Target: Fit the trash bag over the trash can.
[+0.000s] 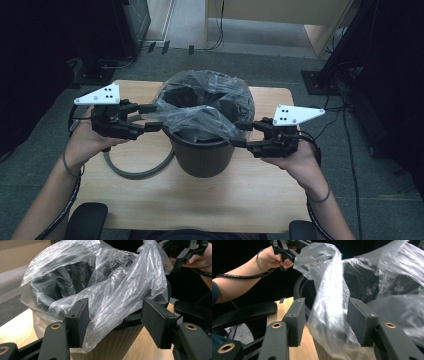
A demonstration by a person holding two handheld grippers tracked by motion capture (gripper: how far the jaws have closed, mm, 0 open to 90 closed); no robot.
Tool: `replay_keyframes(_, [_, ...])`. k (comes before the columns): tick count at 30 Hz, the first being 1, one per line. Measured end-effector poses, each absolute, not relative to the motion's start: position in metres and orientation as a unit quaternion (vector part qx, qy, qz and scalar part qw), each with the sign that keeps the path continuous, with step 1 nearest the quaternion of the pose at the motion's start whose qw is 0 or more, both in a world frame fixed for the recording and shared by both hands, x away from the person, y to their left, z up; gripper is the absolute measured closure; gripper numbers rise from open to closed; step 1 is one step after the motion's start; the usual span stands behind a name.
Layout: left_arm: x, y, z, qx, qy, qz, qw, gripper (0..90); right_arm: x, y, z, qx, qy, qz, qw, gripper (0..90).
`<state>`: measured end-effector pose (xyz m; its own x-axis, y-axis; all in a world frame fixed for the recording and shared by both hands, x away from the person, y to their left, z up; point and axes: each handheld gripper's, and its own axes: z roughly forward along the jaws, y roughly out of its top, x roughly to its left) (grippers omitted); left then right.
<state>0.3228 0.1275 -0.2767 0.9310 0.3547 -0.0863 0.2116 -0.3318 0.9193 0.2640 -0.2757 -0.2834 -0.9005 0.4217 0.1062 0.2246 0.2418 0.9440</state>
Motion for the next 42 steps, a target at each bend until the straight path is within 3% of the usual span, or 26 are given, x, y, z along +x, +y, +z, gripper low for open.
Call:
replay_keyframes(3, [0.320, 0.124, -0.279, 0.816, 0.174, 0.063, 0.547, 45.4, 0.264, -0.267, -0.284, 0.205, 0.791, 0.568, 0.099, 56.4])
replay_keyframes(6, [0.314, 0.124, -0.281, 0.816, 0.172, 0.074, 0.547, 60.6, 0.261, -0.263, -0.285, 0.206, 0.791, 0.568, 0.095, 78.9])
replay_keyframes(8, [0.311, 0.125, -0.281, 0.817, 0.173, 0.071, 0.545, 67.3, 0.258, -0.263, -0.284, 0.200, 0.794, 0.566, 0.094, 87.3])
replay_keyframes(10, [0.309, 0.125, -0.281, 0.819, 0.173, 0.066, 0.543, 73.8, 0.255, -0.262, -0.283, 0.194, 0.798, 0.563, 0.088, 89.9])
replay_keyframes(14, [0.305, 0.125, -0.285, 0.830, 0.171, 0.050, 0.529, 84.0, 0.250, -0.261, -0.284, 0.178, 0.812, 0.550, 0.078, 90.0])
replay_keyframes(18, [0.304, 0.123, -0.291, 0.835, 0.172, 0.038, 0.521, 87.8, 0.249, -0.257, -0.291, 0.169, 0.822, 0.540, 0.068, 90.0])
replay_keyframes(33, [0.303, 0.120, -0.319, 0.854, 0.163, 0.023, 0.494, 89.5, 0.259, -0.246, -0.326, 0.172, 0.850, 0.496, 0.040, 90.0])
replay_keyframes(42, [0.316, 0.124, -0.340, 0.859, 0.203, 0.022, 0.470, 87.9, 0.266, -0.251, -0.347, 0.194, 0.858, 0.473, 0.038, 90.0])
